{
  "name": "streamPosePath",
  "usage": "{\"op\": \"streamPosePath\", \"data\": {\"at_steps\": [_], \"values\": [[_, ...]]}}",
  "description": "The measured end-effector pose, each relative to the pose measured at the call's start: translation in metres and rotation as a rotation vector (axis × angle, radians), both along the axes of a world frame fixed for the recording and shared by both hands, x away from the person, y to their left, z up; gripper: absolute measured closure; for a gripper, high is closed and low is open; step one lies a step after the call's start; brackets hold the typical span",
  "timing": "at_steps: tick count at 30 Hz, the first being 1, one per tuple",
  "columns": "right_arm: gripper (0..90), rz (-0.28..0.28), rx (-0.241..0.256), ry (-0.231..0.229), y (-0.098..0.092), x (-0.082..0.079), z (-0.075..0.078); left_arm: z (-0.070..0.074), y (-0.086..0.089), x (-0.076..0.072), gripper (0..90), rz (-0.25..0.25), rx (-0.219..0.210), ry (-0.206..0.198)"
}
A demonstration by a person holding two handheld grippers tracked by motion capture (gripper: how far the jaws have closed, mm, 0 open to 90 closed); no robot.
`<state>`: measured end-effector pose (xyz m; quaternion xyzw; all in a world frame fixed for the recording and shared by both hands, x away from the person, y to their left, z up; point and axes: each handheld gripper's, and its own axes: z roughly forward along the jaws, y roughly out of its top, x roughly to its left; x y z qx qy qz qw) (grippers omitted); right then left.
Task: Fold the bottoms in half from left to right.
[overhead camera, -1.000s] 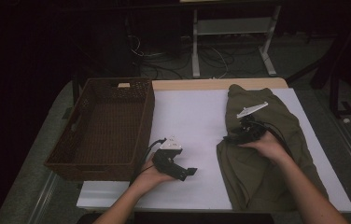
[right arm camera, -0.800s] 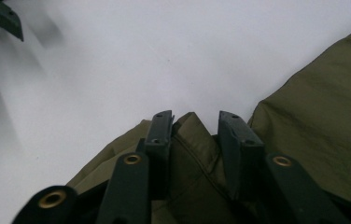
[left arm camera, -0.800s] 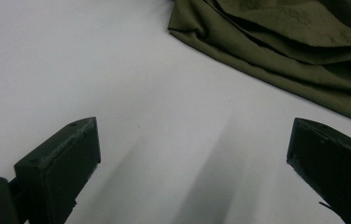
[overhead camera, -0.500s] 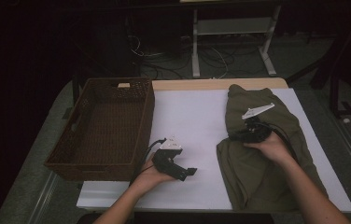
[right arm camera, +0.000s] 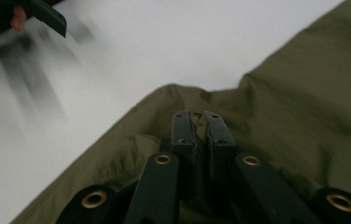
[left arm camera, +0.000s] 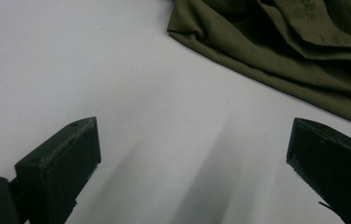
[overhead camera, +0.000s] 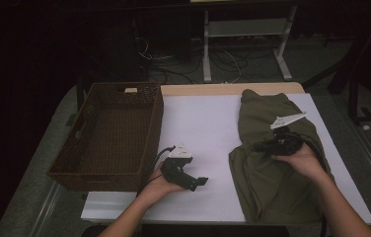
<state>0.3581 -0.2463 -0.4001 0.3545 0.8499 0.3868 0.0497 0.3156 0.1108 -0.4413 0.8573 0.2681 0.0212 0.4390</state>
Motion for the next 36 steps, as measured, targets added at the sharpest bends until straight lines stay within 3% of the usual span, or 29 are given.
{"op": "streamPosePath", "data": {"at_steps": [3, 22, 36], "values": [[83.4, -0.016, -0.016, -0.005, -0.009, -0.008, 0.0, 0.0, 0.0, 0.0, 2.7, -0.001, 0.0, 0.001], [83.4, -0.103, -0.005, 0.008, -0.068, -0.058, -0.003, 0.0, 0.0, 0.001, 2.7, 0.001, 0.0, 0.0], [83.4, -0.134, -0.022, 0.041, -0.09, -0.083, -0.014, -0.001, -0.001, 0.001, 2.8, -0.002, 0.008, 0.003]]}}
